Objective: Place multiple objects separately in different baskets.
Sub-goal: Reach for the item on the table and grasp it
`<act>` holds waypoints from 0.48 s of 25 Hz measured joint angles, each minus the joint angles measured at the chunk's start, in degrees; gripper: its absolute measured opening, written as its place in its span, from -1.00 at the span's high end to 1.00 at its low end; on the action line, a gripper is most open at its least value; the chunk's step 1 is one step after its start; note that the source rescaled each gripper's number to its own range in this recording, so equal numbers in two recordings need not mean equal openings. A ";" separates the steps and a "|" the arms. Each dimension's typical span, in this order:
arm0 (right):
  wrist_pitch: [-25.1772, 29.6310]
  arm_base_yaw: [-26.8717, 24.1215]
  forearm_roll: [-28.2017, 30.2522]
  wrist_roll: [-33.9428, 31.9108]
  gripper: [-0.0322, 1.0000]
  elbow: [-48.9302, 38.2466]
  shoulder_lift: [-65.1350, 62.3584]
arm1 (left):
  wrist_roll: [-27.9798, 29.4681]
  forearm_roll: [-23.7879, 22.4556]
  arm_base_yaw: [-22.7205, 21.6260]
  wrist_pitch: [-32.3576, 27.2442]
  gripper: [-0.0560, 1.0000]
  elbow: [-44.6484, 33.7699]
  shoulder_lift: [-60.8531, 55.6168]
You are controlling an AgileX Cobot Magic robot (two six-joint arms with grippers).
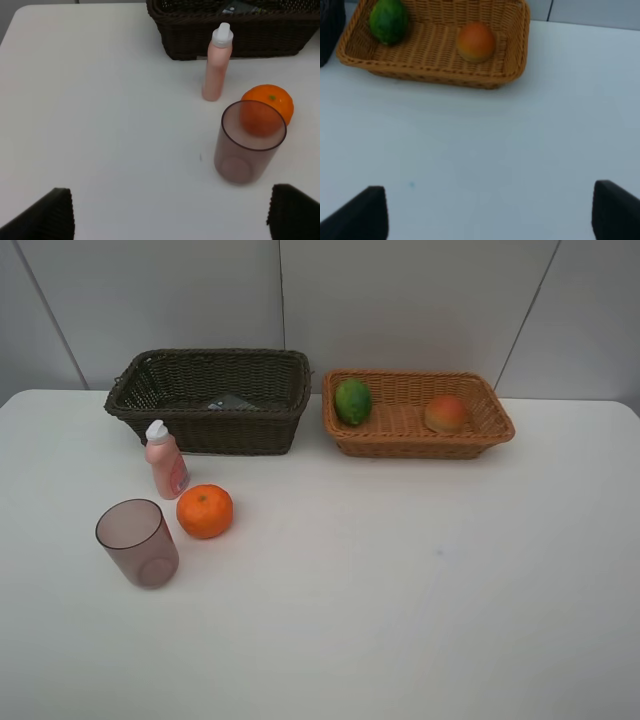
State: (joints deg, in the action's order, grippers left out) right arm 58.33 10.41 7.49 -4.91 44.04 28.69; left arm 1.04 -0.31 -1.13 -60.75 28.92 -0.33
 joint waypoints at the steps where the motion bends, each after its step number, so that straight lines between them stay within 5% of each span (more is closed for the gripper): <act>1: 2.47 0.00 0.40 -0.24 -0.77 0.00 -2.43 | 0.00 0.00 0.00 0.00 -1.00 0.00 0.00; 12: 7.20 0.00 0.39 -1.61 -0.77 0.00 -12.71 | 0.00 0.00 0.00 0.00 -1.00 0.00 0.00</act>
State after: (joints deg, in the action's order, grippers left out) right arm 65.54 10.41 7.88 -6.52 44.04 15.98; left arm 1.04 -0.31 -1.13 -60.75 28.92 -0.33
